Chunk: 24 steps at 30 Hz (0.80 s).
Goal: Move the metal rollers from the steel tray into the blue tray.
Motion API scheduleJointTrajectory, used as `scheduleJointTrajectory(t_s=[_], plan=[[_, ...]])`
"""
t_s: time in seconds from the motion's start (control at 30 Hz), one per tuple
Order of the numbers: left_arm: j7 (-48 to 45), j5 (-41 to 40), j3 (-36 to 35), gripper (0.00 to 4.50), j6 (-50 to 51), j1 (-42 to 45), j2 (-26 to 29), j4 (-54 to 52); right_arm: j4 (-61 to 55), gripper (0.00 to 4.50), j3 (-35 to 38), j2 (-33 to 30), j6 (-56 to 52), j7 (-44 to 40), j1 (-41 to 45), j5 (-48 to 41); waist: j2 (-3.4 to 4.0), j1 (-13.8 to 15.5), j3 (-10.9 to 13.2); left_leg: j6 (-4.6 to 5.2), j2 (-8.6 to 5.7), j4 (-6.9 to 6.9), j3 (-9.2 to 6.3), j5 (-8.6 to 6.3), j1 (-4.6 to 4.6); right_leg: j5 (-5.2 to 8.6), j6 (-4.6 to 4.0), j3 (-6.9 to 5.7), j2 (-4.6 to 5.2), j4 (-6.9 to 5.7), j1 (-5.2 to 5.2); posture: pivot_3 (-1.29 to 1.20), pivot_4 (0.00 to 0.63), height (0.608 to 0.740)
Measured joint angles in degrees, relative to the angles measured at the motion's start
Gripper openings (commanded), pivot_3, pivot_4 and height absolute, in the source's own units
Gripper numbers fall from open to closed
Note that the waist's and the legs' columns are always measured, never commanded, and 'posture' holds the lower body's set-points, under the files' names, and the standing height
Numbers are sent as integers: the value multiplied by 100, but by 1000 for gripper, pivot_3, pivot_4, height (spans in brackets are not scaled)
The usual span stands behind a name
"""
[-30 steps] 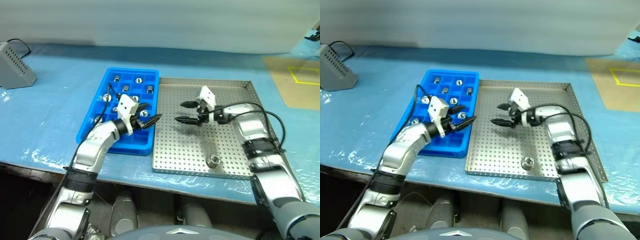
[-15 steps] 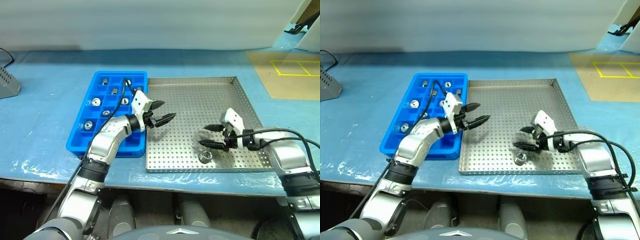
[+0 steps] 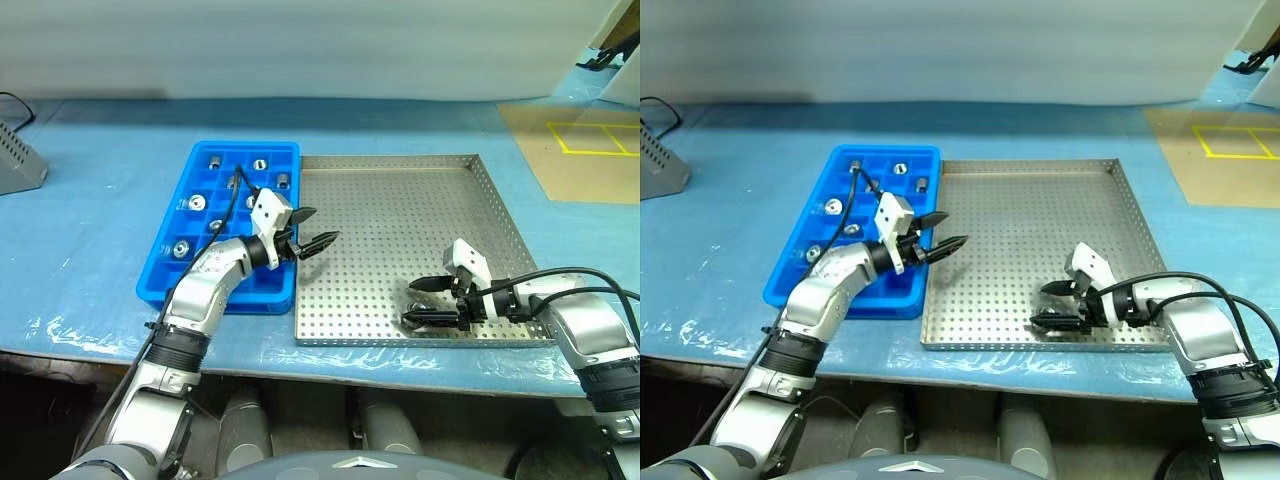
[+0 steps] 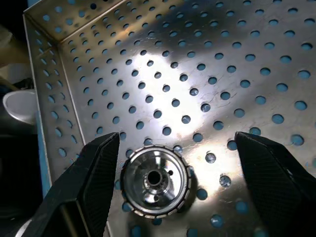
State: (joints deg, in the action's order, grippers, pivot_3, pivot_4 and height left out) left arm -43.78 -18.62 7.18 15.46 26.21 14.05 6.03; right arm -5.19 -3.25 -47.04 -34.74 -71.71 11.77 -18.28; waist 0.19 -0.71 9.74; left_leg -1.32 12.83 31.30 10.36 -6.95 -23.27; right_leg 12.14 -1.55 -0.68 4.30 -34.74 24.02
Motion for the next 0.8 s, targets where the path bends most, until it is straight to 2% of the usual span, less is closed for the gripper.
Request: scheduleJointTrajectory(t_s=[0.17,0.27,0.43,0.6,0.73,0.8], plan=[[-73,19,-12,3741,-198,-56,-2,168,-105,3844,-21,-149,30,5,-257,-14,0,-3,0,0,0,0,0,0,2,6,10,1,0,1,-1,-351,150,740],[-96,60,-17,3741,-284,-77,-2,276,-138,3233,-25,-222,-23,38,-257,-12,0,-3,0,0,0,0,0,0,1,19,32,0,0,1,0,-351,150,740],[-109,83,-22,3741,-326,-81,-2,287,-139,1624,-127,-175,32,273,-227,63,0,-4,0,0,0,0,0,0,2,4,6,0,0,1,-1,-347,150,740],[-106,88,-29,3741,-323,-101,21,277,-153,1590,-141,-133,56,445,-195,32,0,-5,0,0,0,1,0,0,2,20,35,2,0,1,-1,-337,150,740],[-96,87,-69,3741,-320,-145,35,257,-173,1590,-129,-32,53,551,-112,-50,0,-11,0,0,0,-1,0,0,2,12,21,2,-1,0,1,-309,150,740],[-88,71,-119,3741,-320,-165,36,231,-53,1590,-48,132,54,700,210,-106,0,-28,0,0,0,1,0,0,3,2,5,4,-1,-1,4,-293,150,740]])
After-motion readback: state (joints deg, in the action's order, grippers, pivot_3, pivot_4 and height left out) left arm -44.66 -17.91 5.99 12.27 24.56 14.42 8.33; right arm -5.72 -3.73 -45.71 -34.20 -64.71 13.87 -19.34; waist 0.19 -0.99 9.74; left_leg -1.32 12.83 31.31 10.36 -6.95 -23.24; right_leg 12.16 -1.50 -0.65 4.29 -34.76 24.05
